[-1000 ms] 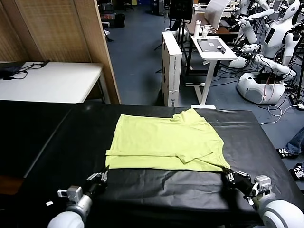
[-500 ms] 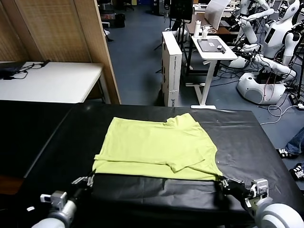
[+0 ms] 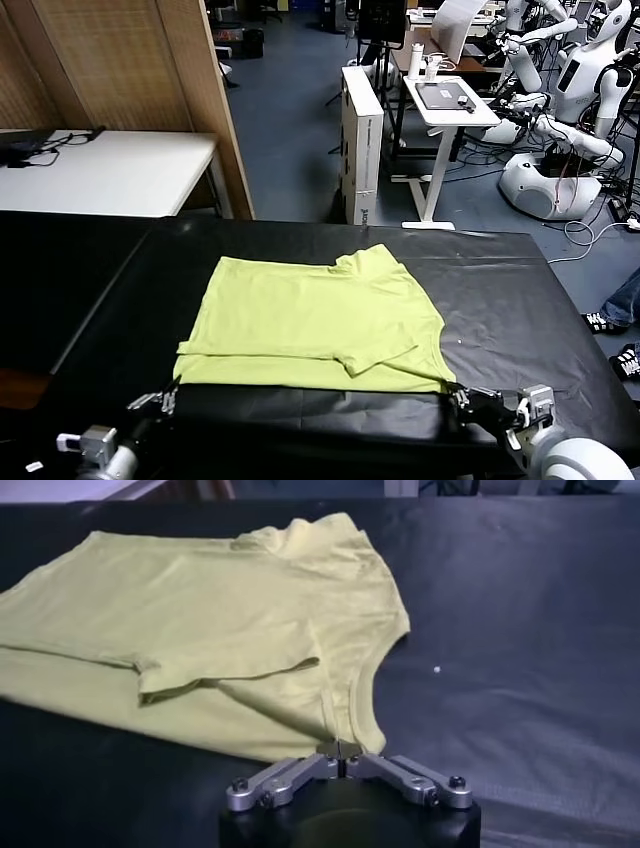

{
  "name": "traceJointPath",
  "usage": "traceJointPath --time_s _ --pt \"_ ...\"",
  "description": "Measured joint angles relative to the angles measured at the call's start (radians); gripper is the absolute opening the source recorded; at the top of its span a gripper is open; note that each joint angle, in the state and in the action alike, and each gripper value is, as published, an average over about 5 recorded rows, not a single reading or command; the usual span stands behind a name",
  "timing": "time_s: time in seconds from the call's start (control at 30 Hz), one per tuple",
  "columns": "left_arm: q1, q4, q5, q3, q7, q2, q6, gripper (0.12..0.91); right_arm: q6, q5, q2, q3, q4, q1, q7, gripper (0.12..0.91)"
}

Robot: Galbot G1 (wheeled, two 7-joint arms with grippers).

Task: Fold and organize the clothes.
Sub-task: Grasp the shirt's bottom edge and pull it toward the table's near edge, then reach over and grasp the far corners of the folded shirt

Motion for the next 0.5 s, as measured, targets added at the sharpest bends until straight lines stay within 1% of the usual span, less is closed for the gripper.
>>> traceJointPath --time_s 0.07,0.1,0.13,0.2,0.23,0.33,0.4,0.5 --pt "-0.002 -0.010 -0.023 -0.007 -0.015 0.002 0.021 0.612 -0.002 0.009 -0.007 0.012 0.014 0.010 0.000 0.829" --pt "-0.004 -0.015 -0.033 -0.011 -0.019 0.004 0.030 0.687 -0.001 0.015 -0.011 0.017 0.018 0.020 0.000 0.868" --pt "-0.008 -0.020 -0.041 -0.014 -0.021 0.006 0.040 0.744 0.001 0.023 -0.017 0.019 0.019 0.033 -0.002 0.888" --pt "-0.022 -0.028 -0.058 -0.019 -0.020 0.013 0.061 0.840 0.006 0.035 -0.030 0.017 0.008 0.073 -0.007 0.902" --pt "-0.034 -0.030 -0.071 -0.019 -0.018 0.018 0.071 0.870 0.008 0.040 -0.038 0.011 -0.003 0.100 -0.011 0.904" --pt "-0.089 -0.026 -0.127 -0.012 -0.016 0.033 0.099 0.902 0.008 0.055 -0.062 -0.020 -0.063 0.210 -0.020 0.907" --pt "-0.139 -0.015 -0.174 -0.001 -0.025 0.044 0.124 0.906 0.005 0.066 -0.074 -0.053 -0.117 0.298 -0.023 0.907" --pt "-0.224 0.009 -0.243 0.019 -0.037 0.062 0.173 0.907 -0.003 0.076 -0.080 -0.121 -0.201 0.435 -0.026 0.907"
